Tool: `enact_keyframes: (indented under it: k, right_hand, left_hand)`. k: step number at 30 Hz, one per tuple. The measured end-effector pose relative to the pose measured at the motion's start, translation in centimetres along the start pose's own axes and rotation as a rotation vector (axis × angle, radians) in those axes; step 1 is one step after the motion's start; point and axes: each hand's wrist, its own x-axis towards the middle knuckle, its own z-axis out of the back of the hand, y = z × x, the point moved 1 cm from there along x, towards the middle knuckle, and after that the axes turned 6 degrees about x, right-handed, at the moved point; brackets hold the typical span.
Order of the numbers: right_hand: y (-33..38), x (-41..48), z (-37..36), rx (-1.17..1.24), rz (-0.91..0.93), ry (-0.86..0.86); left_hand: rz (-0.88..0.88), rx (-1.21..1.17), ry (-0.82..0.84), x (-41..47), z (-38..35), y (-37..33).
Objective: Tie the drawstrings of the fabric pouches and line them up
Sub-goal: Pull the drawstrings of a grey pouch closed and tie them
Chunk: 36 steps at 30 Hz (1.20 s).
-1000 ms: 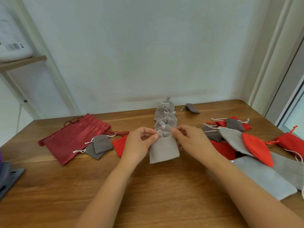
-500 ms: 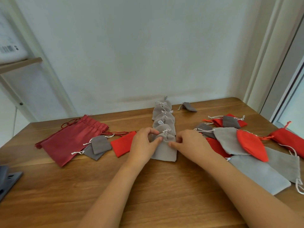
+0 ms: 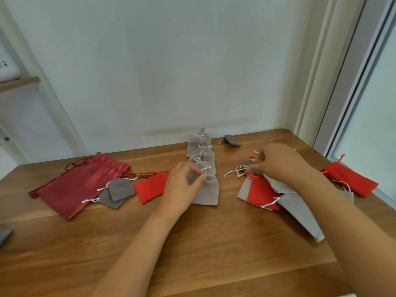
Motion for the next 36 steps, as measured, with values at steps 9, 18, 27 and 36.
enact_keyframes:
  k: [9, 18, 27, 36]
  right_hand:
    - [-4.2, 0.4, -2.1, -0.133, -0.178, -0.001]
    - [-3.4, -0.5, 1.1, 0.154, 0.019, -0.544]
    - [4.0, -1.5, -0.8, 0.278, 0.570, -0.665]
    - [3.8, 0.1, -7.6, 0.542, 0.456, -0.287]
  left_hand:
    - [-0.084, 0.058, 0.091, -1.2, -0.4, -1.3]
    - [-0.076, 0.030, 0.176, -1.8, 0.0, -2.0]
    - [0.059, -0.581, 0.064, -1.4, 1.1, -3.0]
    - [0.067, -0.192, 0.135, -1.0, 0.3, -1.4]
